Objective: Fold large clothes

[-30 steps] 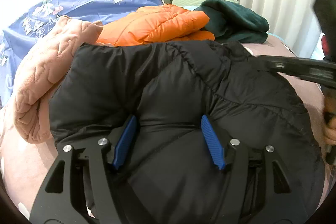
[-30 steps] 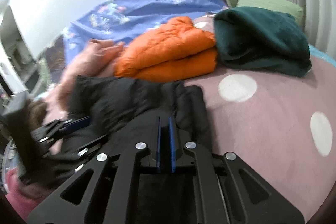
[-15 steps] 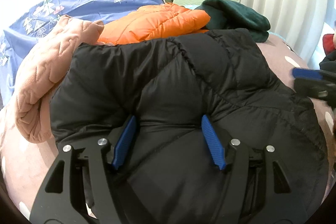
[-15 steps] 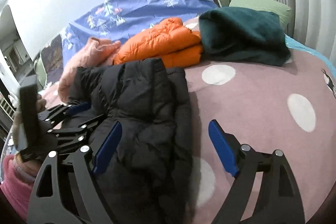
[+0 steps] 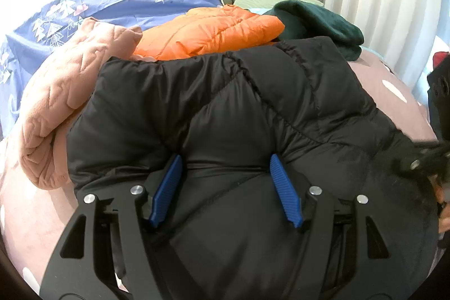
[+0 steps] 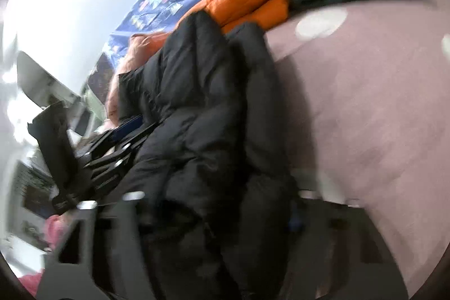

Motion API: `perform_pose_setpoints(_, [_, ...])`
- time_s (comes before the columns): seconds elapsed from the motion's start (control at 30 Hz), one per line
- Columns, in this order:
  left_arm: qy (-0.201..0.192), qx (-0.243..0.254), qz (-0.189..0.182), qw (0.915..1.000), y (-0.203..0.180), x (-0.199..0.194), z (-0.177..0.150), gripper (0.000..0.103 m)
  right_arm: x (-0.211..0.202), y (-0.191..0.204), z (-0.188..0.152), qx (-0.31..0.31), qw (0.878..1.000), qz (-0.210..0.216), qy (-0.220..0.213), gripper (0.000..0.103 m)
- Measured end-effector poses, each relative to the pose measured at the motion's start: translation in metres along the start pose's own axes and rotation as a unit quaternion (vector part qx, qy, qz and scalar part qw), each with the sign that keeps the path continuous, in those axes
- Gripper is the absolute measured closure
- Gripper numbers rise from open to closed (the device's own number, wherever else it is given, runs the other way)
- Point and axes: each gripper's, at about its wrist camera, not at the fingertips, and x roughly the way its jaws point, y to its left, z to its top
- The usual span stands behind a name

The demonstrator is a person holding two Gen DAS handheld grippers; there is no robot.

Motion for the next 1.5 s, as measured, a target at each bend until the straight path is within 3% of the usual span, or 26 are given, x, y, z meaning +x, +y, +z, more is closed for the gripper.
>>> perform_pose_setpoints(0.1, [-0.005, -0.012, -0.005, 0.9999, 0.005, -0.006, 0.001, 0.033, -0.002, -0.002, -0.004, 0.0, 1.0, 0.0, -0.009, 0.056])
perform_pose_setpoints(0.33, [-0.03, -0.032, 0.017, 0.9989, 0.017, -0.047, -0.007, 0.013, -0.002, -0.003, -0.01, -0.009, 1.0, 0.002, -0.021, 0.055])
perform_pose_setpoints(0.7, [-0.008, -0.078, 0.021, 0.9967, 0.045, -0.061, -0.033, 0.002, -0.001, 0.003, -0.016, -0.034, 0.998, -0.02, -0.04, 0.049])
perform_pose_setpoints(0.8, [0.0, -0.114, -0.005, 0.9935, 0.057, -0.056, -0.044, 0.002, 0.0, 0.004, -0.015, -0.033, 0.998, -0.02, -0.043, 0.048])
perform_pose_setpoints(0.9, [0.017, -0.178, -0.055, 0.9823, 0.074, -0.046, -0.056, 0.002, 0.0, 0.006, -0.017, -0.039, 0.998, -0.028, -0.042, 0.045])
perform_pose_setpoints(1.1, [0.052, -0.28, -0.179, 0.9417, 0.091, -0.012, -0.074, 0.002, 0.003, 0.005, -0.019, -0.037, 0.998, -0.023, -0.041, 0.044])
perform_pose_setpoints(1.23, [0.043, -0.252, -0.178, 0.9501, 0.077, -0.01, -0.068, 0.002, 0.005, 0.01, -0.018, -0.034, 0.998, -0.031, -0.039, 0.044])
perform_pose_setpoints(1.3, [0.034, -0.225, -0.161, 0.9605, 0.064, -0.016, -0.06, 0.011, 0.003, 0.01, -0.018, -0.018, 0.999, -0.024, -0.041, 0.05])
perform_pose_setpoints(1.37, [0.014, -0.193, -0.144, 0.9704, 0.054, -0.03, -0.052, 0.03, -0.003, 0.013, -0.019, -0.009, 0.999, -0.016, -0.05, 0.058])
perform_pose_setpoints(1.43, [-0.013, -0.164, -0.138, 0.9766, 0.048, -0.05, -0.045, 0.044, -0.014, 0.021, -0.02, -0.019, 0.998, -0.01, -0.065, 0.065])
perform_pose_setpoints(1.5, [-0.039, -0.144, -0.136, 0.9794, 0.041, -0.072, -0.039, 0.05, -0.026, 0.032, -0.021, -0.033, 0.997, -0.005, -0.075, 0.069])
